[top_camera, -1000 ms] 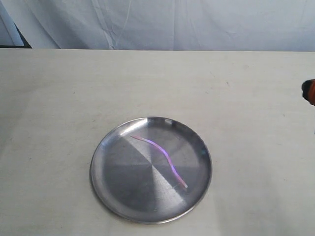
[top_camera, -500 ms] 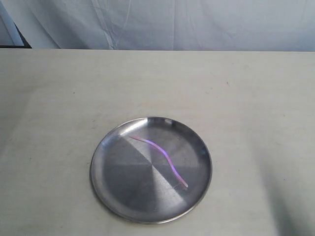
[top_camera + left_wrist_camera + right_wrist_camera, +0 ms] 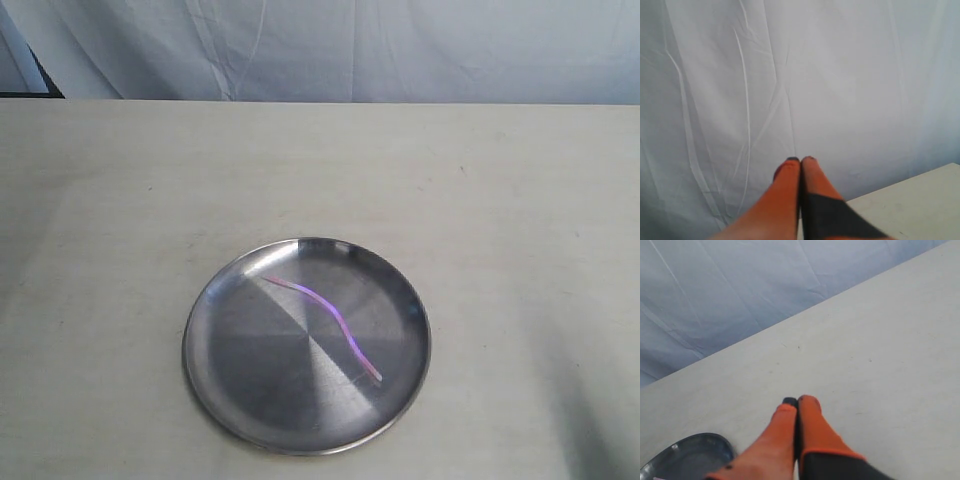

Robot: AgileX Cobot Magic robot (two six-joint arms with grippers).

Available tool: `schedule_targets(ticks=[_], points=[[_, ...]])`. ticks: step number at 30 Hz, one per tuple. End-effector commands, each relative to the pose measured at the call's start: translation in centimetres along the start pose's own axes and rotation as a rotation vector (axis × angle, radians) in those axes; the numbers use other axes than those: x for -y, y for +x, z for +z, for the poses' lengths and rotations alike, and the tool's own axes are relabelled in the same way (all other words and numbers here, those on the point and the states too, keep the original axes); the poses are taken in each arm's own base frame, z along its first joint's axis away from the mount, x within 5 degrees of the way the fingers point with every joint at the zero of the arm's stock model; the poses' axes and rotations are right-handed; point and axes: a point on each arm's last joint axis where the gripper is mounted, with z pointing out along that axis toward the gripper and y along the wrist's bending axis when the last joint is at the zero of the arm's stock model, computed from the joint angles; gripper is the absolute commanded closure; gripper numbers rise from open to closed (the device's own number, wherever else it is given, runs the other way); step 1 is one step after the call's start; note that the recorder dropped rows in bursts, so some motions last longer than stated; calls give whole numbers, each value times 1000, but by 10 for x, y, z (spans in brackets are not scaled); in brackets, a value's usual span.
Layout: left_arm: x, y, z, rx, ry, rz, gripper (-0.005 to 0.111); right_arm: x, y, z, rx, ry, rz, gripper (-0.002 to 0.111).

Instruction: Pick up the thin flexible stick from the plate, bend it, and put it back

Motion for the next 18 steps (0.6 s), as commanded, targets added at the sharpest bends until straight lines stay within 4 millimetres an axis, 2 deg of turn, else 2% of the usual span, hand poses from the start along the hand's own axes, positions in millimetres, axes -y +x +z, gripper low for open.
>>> schedule_targets(ticks=[1, 7, 13, 16, 18], points=[[-1, -1, -2, 8, -10, -3, 107, 1, 1, 0, 4, 7, 0, 109], [-2, -1, -2, 8, -15, -3, 107, 1, 1, 0, 4, 7, 0, 109], [-17, -3, -5, 28, -186, -13, 107, 1, 1, 0, 4, 7, 0, 109], [-17, 2, -10, -24, -165, -260, 107, 1, 1, 0, 4, 7, 0, 109], [-20, 3, -14, -35, -179, -363, 107, 1, 1, 0, 4, 7, 0, 109]])
